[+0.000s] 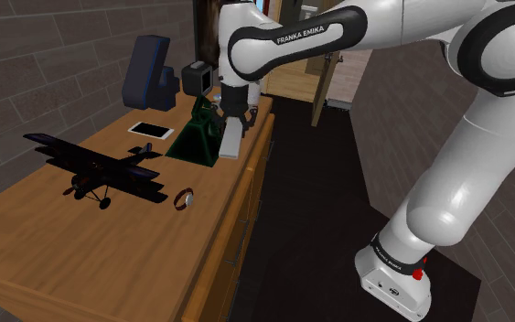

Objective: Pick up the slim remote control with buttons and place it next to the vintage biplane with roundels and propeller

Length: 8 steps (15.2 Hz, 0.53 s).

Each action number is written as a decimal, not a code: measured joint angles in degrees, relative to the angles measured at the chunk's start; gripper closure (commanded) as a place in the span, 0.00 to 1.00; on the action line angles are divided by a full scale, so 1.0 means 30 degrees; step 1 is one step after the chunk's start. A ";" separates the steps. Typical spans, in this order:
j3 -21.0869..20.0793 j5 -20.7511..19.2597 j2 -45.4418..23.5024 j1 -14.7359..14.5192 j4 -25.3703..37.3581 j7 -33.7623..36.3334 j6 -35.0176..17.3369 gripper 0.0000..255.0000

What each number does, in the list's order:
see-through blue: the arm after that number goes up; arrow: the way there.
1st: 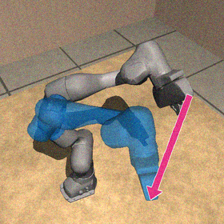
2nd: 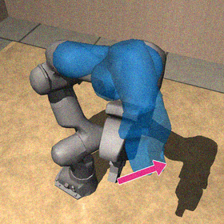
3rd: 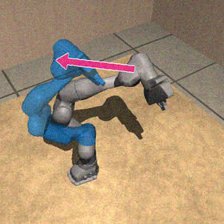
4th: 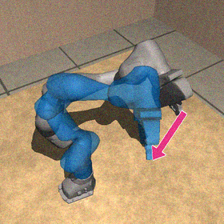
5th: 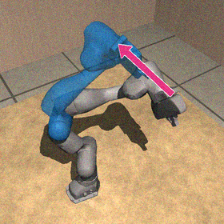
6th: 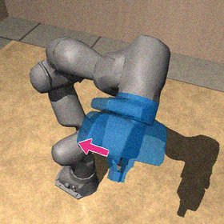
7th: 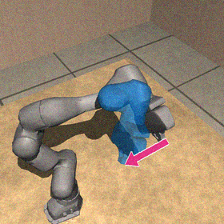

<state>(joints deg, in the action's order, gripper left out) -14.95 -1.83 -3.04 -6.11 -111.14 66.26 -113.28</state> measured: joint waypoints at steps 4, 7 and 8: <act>-0.0008 -0.0096 -0.0290 -0.0022 -0.0702 0.0097 -0.0979 1.00; -0.0005 -0.0179 -0.0528 -0.0033 -0.1200 0.0168 -0.1705 1.00; 0.0005 -0.0208 -0.0601 -0.0026 -0.1414 0.0174 -0.1990 1.00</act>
<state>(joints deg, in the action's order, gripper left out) -14.93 -2.46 -4.84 -6.18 -115.38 66.78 -119.25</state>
